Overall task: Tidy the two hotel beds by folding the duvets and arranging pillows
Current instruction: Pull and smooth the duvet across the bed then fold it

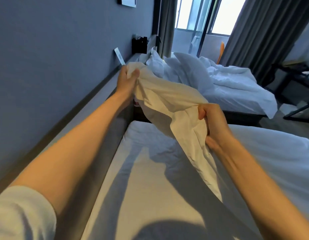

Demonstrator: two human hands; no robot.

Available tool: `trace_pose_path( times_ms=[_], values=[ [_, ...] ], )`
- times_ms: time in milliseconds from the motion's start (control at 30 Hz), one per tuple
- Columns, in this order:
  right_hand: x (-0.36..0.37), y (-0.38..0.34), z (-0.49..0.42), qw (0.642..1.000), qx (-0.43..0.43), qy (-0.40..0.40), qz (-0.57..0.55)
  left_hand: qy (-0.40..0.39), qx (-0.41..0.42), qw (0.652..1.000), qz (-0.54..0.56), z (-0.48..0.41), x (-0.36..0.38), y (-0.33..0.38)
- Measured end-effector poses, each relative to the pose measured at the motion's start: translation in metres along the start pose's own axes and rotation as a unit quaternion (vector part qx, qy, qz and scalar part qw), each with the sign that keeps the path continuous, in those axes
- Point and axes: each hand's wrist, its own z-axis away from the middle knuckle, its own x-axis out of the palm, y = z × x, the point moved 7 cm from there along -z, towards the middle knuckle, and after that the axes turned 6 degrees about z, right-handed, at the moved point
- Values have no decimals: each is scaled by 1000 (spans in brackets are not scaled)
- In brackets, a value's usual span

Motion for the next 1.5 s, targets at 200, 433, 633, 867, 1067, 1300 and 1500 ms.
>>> trace_pose_path(
  times_ms=[200,433,633,867,1067,1300,1500],
  values=[
    [33,1,-110,999,6,-26,34,-73,-119,984,112,-58,-9,-36],
    [41,146,-184,969,141,-154,135,-81,-272,959,14,4,-35,-166],
    [-36,202,-144,953,174,-105,223,-170,-292,937,-92,73,3,-225],
    [-150,202,-40,948,151,-4,279,-328,-167,907,-205,150,93,-218],
    [-247,234,48,925,185,105,314,-431,-74,854,-281,215,168,-244],
    [-286,306,53,905,220,74,356,-454,-96,802,-377,230,179,-336],
    [-279,405,-2,869,215,-19,446,-439,-146,750,-472,230,141,-431]
  ],
)
